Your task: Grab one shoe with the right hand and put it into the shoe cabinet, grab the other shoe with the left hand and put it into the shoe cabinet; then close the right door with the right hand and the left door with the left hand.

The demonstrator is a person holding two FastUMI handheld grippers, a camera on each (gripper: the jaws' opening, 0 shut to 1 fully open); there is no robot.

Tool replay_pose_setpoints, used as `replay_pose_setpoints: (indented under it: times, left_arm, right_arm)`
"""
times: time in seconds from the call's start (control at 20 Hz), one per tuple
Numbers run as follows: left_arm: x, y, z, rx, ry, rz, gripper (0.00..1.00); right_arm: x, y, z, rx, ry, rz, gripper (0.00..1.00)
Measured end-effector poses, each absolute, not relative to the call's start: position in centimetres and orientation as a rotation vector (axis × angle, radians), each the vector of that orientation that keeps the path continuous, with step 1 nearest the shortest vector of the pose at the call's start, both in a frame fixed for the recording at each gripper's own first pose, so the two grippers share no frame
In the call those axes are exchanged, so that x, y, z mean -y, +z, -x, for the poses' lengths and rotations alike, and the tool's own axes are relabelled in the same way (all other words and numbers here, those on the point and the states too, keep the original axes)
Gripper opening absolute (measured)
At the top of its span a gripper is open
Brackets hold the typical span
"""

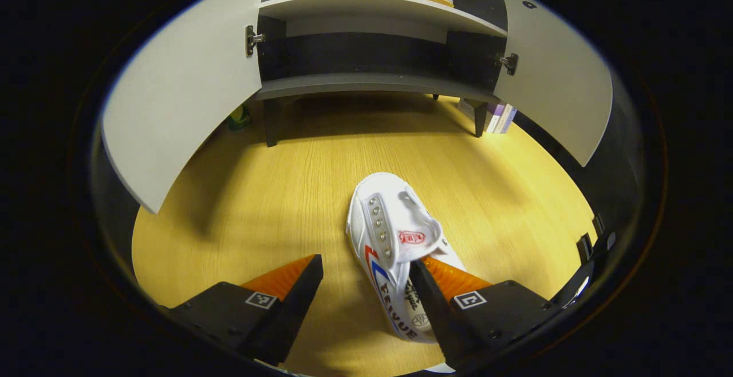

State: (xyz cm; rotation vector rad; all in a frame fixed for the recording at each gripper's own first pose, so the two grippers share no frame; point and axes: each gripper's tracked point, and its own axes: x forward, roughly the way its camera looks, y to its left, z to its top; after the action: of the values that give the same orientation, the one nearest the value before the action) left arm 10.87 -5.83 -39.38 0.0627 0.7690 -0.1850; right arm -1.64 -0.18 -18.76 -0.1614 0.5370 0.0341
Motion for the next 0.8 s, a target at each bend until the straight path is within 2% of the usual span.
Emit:
replay_pose_setpoints:
  times: [0.15, 0.25, 0.3, 0.4, 0.45, 0.55, 0.6, 0.7, 0.8]
  left_arm:
    - [6.1, -39.7, -12.3, -0.759, -0.167, -0.085, 0.89]
    - [6.8, -40.1, -12.7, -0.762, -0.172, -0.082, 0.77]
    - [7.0, -40.3, -12.9, -0.766, -0.165, -0.07, 0.66]
    - [6.9, -40.6, -13.2, -0.776, -0.141, -0.064, 0.51]
    - [6.6, -40.8, -13.2, -0.782, -0.125, -0.085, 0.47]
    - [5.8, -41.0, -13.7, -0.785, -0.099, -0.122, 0.33]
    - [5.5, -41.1, -13.8, -0.789, -0.083, -0.114, 0.2]
    - [5.2, -41.0, -13.6, -0.8, -0.072, -0.052, 0.1]
    - [4.9, -40.9, -13.6, -0.84, -0.056, 0.017, 0.06]
  right_arm:
    - [0.9, -18.0, 1.3, -0.517, 0.039, 0.151, 0.98]
    - [1.3, -17.7, 1.1, -0.501, 0.038, 0.151, 0.99]
    - [1.5, -17.7, 1.1, -0.5, 0.04, 0.148, 0.99]
    - [1.8, -17.7, 1.1, -0.498, 0.045, 0.14, 0.98]
    - [1.9, -17.5, 1.0, -0.493, 0.047, 0.138, 0.98]
    - [2.1, -17.5, 0.9, -0.485, 0.053, 0.134, 0.98]
    - [2.2, -17.5, 0.8, -0.484, 0.056, 0.131, 0.98]
    - [2.5, -17.4, 0.7, -0.477, 0.062, 0.123, 0.99]
    - [2.7, -17.3, 0.5, -0.466, 0.067, 0.123, 0.98]
